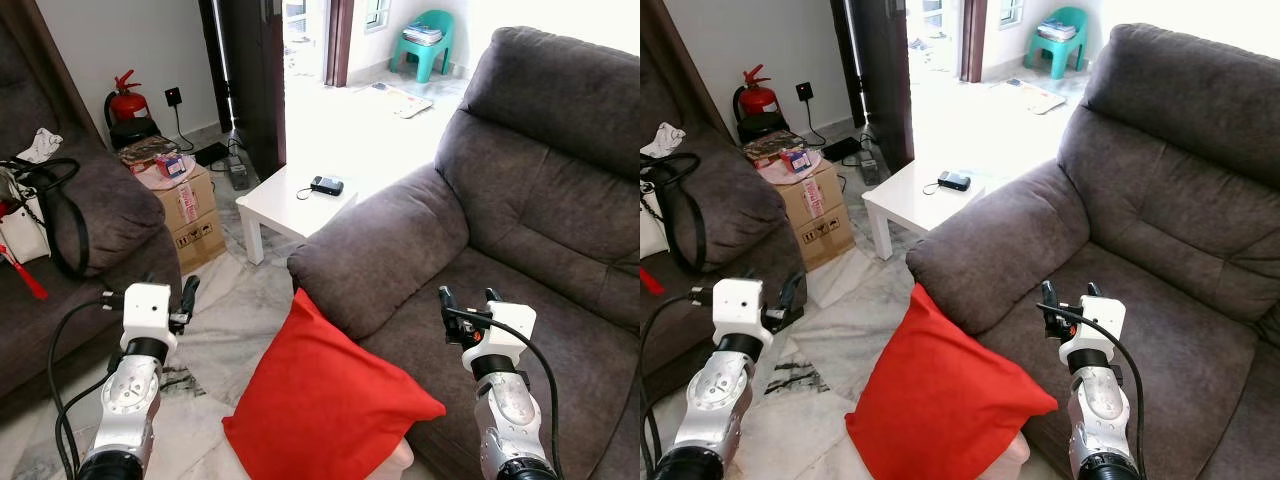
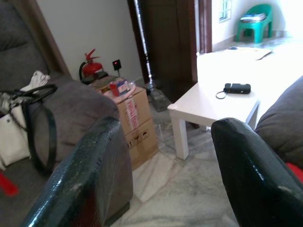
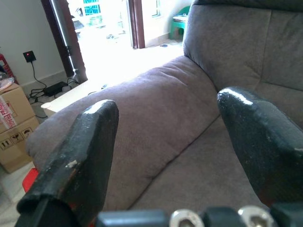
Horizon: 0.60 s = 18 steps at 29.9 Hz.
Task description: Move the pillow to the sofa from floor
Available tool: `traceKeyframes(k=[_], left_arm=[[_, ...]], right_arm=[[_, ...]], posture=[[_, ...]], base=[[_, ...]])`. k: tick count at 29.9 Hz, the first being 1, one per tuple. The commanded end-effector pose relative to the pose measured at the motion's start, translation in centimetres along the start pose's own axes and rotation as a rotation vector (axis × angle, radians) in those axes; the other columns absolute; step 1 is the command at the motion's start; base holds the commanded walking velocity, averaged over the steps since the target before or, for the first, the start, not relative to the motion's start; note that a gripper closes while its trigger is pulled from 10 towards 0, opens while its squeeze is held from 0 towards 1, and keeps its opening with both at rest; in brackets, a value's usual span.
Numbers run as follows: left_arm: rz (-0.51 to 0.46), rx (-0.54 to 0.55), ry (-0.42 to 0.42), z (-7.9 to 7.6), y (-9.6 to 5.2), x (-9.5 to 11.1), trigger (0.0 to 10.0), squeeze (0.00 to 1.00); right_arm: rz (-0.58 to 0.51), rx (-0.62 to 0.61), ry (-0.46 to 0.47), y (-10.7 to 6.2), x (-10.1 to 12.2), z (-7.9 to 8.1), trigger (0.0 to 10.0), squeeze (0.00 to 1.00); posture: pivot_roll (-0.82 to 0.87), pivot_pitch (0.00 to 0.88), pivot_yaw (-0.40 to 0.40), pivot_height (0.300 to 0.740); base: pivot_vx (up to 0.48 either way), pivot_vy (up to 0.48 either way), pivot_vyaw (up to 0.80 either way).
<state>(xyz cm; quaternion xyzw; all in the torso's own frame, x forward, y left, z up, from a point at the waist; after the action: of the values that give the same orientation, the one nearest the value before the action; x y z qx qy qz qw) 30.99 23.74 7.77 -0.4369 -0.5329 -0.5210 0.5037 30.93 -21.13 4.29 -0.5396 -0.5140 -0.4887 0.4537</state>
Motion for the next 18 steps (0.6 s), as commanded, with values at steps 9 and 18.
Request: traceKeyframes(k=[9,18], left_arm=[[0.022,0.002,-0.031,-0.1,0.1,0.0,10.0,0.00],[0.024,0.077,-0.007,2.5,-0.5,0.1,10.0,0.00]], right_arm=[[-0.008,0.007,0.006,0.6,0.6,0.2,10.0,0.00],[0.014,0.060,0.016,1.2,0.5,2.2,10.0,0.00]], posture=[[0.17,0.000,-0.048,0.740],[0.19,0.000,-0.053,0.740]], base=[[0.000,0.000,0.00],[0.000,0.000,0.00]])
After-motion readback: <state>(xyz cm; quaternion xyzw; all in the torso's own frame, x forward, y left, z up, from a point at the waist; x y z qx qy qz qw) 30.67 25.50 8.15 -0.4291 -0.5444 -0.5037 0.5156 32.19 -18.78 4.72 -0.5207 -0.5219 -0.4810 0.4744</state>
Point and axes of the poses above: a point about 5 cm out from each wrist's last joint towards the gripper, its own y axis pointing out of the wrist towards the gripper, its own x axis along the axis of the wrist's last joint, z = x × y, the point moved 2 cm from there along y, pointing out of the wrist towards the gripper, and after that the axes turned 9 degrees about -y, right-handed, at the moved point
